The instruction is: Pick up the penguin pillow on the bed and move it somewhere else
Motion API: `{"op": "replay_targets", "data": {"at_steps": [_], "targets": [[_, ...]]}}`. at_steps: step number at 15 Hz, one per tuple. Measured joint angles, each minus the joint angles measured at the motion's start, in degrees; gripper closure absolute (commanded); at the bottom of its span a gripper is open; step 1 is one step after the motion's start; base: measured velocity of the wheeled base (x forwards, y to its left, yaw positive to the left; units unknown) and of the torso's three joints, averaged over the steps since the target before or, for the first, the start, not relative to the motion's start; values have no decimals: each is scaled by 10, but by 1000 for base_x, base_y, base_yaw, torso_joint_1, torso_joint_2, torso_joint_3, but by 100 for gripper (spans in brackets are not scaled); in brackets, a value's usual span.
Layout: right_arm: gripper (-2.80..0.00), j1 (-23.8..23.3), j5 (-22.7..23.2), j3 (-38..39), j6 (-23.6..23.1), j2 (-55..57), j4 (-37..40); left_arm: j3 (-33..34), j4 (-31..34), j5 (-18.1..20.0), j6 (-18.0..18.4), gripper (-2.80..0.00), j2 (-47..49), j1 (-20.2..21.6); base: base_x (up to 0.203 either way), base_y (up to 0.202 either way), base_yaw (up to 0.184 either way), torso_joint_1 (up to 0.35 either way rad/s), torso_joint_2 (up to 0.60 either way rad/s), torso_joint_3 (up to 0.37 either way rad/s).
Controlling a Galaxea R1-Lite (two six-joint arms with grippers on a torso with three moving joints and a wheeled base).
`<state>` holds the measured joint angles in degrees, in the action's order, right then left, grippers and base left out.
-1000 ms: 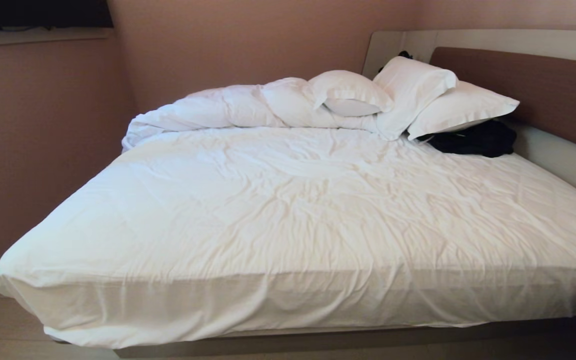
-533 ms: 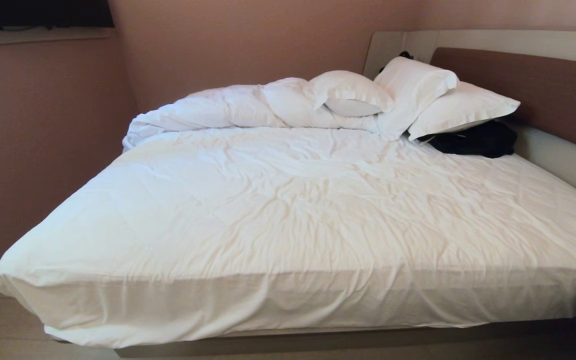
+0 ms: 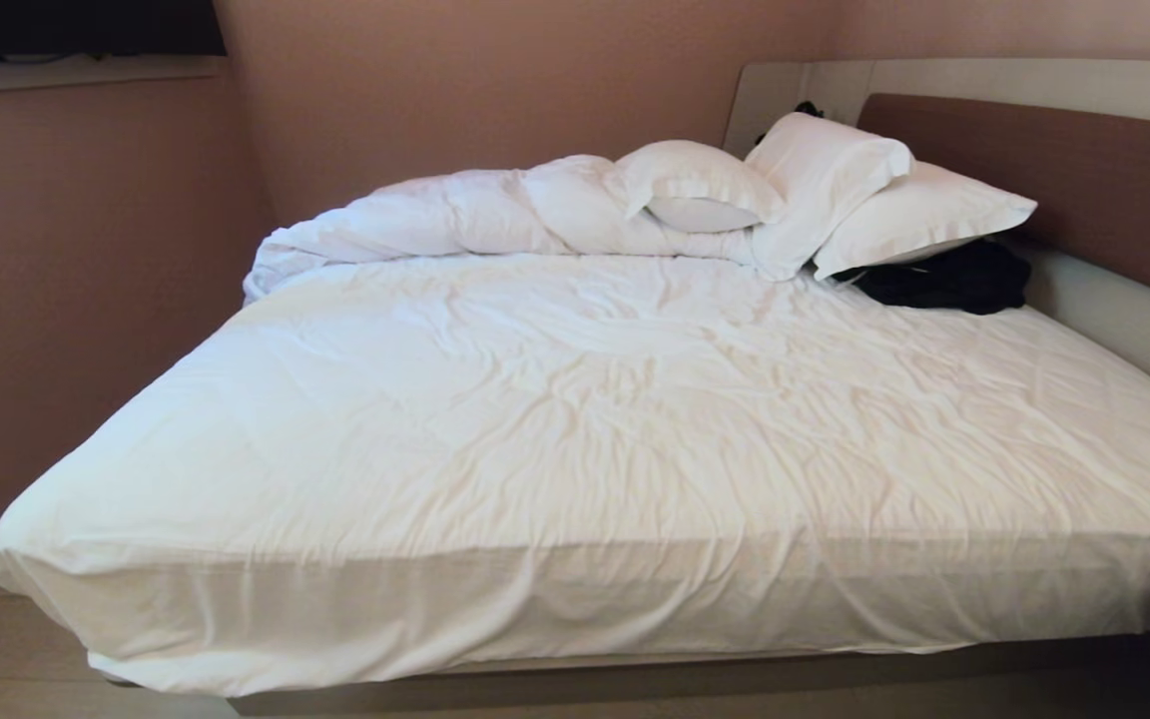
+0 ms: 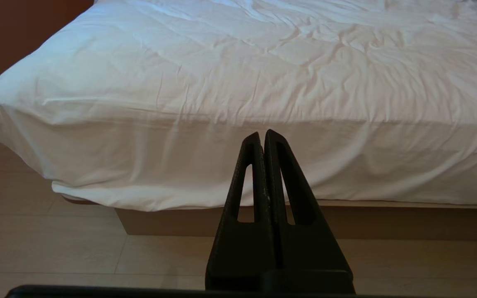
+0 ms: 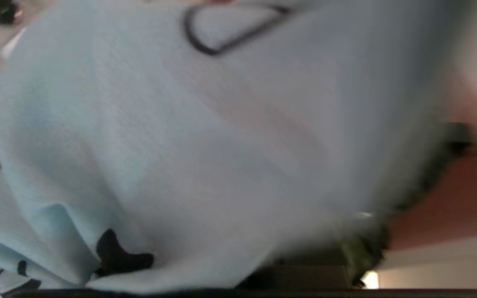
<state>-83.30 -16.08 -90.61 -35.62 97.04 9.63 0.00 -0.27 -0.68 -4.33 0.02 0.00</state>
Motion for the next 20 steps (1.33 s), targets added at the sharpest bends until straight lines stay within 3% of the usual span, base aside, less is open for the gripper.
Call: {"op": "replay_targets", "data": {"at_steps": [5, 12, 20], "targets": [[0, -32, 49, -63, 0, 73, -4, 0, 0, 0, 0, 0, 0, 0, 0, 0, 0, 0, 0, 0], [0, -107, 55, -127, -13, 113, 10, 0, 0, 0, 0, 0, 0, 0, 0, 0, 0, 0, 0, 0], [0, -186, 50, -189, -62, 104, 101, 0, 0, 0, 0, 0, 0, 0, 0, 0, 0, 0, 0, 0]]}}
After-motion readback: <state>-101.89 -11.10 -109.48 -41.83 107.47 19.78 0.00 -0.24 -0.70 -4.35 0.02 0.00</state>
